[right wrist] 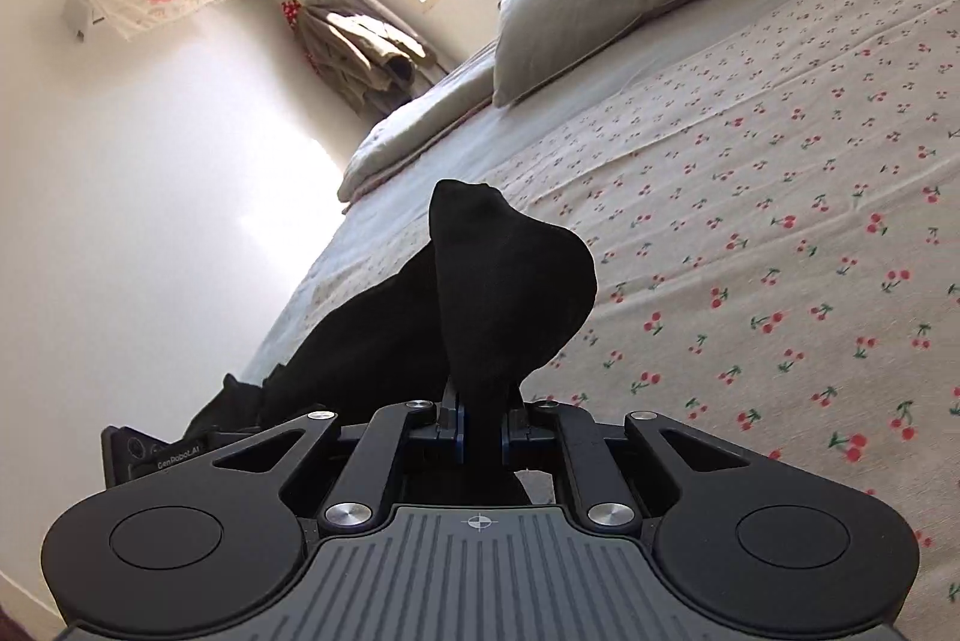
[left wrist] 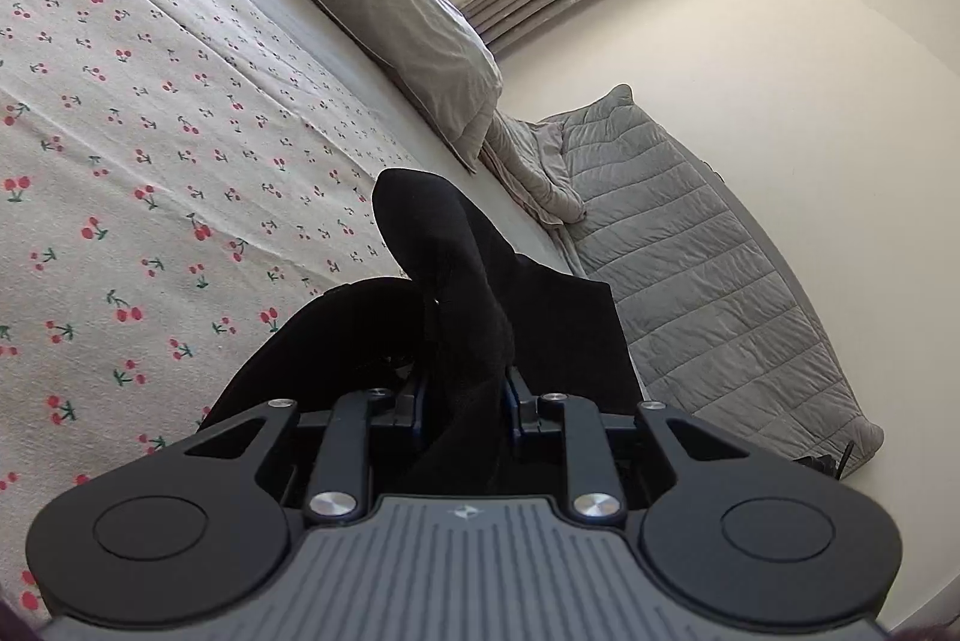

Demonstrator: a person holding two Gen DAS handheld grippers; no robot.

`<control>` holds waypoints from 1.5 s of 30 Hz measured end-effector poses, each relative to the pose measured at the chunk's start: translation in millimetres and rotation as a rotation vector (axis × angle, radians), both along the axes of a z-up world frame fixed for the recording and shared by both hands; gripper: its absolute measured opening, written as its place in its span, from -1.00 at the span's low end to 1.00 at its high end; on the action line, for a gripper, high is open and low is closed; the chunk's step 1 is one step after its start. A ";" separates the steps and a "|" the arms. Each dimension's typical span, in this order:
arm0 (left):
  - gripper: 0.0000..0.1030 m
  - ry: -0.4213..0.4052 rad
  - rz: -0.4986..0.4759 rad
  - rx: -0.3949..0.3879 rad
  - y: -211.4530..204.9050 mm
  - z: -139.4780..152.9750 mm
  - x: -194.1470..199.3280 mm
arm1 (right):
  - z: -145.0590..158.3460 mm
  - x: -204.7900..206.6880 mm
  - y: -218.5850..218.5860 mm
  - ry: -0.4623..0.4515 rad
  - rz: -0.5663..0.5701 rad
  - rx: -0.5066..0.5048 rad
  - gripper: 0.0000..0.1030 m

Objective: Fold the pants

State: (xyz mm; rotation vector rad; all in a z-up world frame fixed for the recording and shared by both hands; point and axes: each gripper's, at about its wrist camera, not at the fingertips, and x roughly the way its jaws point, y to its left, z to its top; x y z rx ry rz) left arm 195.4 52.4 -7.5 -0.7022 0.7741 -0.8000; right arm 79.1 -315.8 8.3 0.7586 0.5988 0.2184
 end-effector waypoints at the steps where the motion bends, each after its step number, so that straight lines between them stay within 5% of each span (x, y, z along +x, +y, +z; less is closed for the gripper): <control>1: -0.53 0.002 0.005 -0.001 -7.1 -1.9 4.7 | -2.1 4.6 -8.0 0.004 -0.021 0.005 -0.79; 9: -0.53 -0.068 0.089 -0.050 -22.5 -9.9 32.3 | -15.4 49.7 -41.8 -0.084 -0.086 -0.009 -0.79; 14: -0.47 -0.101 0.209 0.193 -27.1 -25.3 36.3 | -48.2 86.4 -33.2 0.012 -0.091 -0.120 -0.66; 16: -0.38 -0.088 0.245 0.282 -25.0 -27.9 37.2 | -60.3 94.3 -24.4 0.076 -0.108 -0.220 -0.40; 18: -0.26 -0.091 0.252 0.318 -23.5 -24.4 35.9 | -64.8 94.1 -20.8 0.083 -0.095 -0.262 -0.35; 25: 0.09 -0.200 0.228 0.502 -32.9 4.8 6.8 | -30.8 54.4 -25.4 0.012 -0.117 -0.292 0.39; 31: 0.44 -0.312 0.209 0.668 -43.5 19.2 -38.0 | -3.7 9.7 -5.8 -0.009 -0.058 -0.427 0.48; 36: 0.54 -0.327 0.191 0.725 -45.2 20.5 -71.6 | 5.8 -22.0 19.6 -0.019 0.006 -0.524 0.59; 40: 0.54 -0.317 0.179 0.746 -49.5 11.9 -88.1 | -5.0 -36.0 42.1 0.025 0.058 -0.579 0.59; 45: 0.54 -0.298 0.116 0.871 -60.5 -12.6 -100.0 | -34.3 -42.1 66.6 0.136 0.118 -0.687 0.59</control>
